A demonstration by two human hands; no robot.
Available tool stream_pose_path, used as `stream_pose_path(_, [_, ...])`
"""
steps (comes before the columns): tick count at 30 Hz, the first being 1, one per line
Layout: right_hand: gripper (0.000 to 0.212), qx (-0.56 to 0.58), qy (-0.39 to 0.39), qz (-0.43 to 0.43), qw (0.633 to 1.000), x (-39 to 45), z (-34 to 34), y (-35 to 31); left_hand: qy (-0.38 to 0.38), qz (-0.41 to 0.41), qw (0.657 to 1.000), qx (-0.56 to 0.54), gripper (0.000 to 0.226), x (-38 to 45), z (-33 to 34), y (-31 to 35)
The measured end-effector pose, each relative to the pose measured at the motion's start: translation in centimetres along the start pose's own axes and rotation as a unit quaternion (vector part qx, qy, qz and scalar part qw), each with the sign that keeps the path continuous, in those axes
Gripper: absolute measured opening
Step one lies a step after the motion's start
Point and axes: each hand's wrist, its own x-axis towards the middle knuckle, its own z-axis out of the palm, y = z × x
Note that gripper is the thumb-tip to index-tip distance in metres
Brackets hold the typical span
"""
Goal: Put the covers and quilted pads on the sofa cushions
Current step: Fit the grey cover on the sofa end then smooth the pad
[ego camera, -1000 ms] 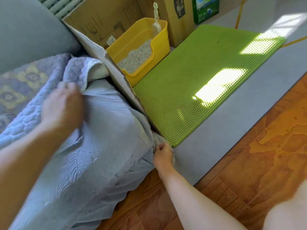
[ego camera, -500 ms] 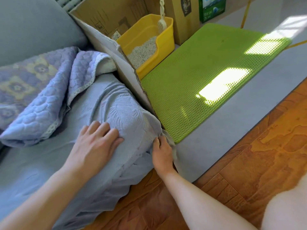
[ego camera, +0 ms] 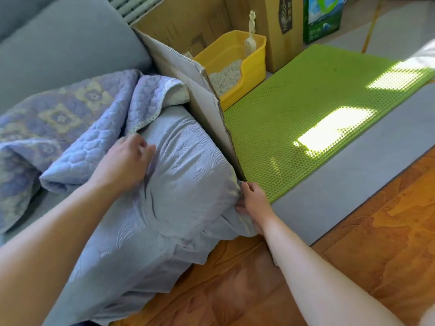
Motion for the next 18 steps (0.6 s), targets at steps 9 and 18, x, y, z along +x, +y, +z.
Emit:
stream_pose_path(9, [0.026, 0.064, 0.004, -0.005, 0.998, 1.0, 0.1, 1.8, -0.012, -0.043, 0.986, 0.158, 0.028, 6.0, 1.7, -4.5])
stream_pose_path(18, [0.051, -0.200, 0.017, -0.005, 0.980, -0.1, -0.4, 3.7, -0.016, -0.126, 0.991, 0.045, 0.044, 5.3, 2.0, -3.6])
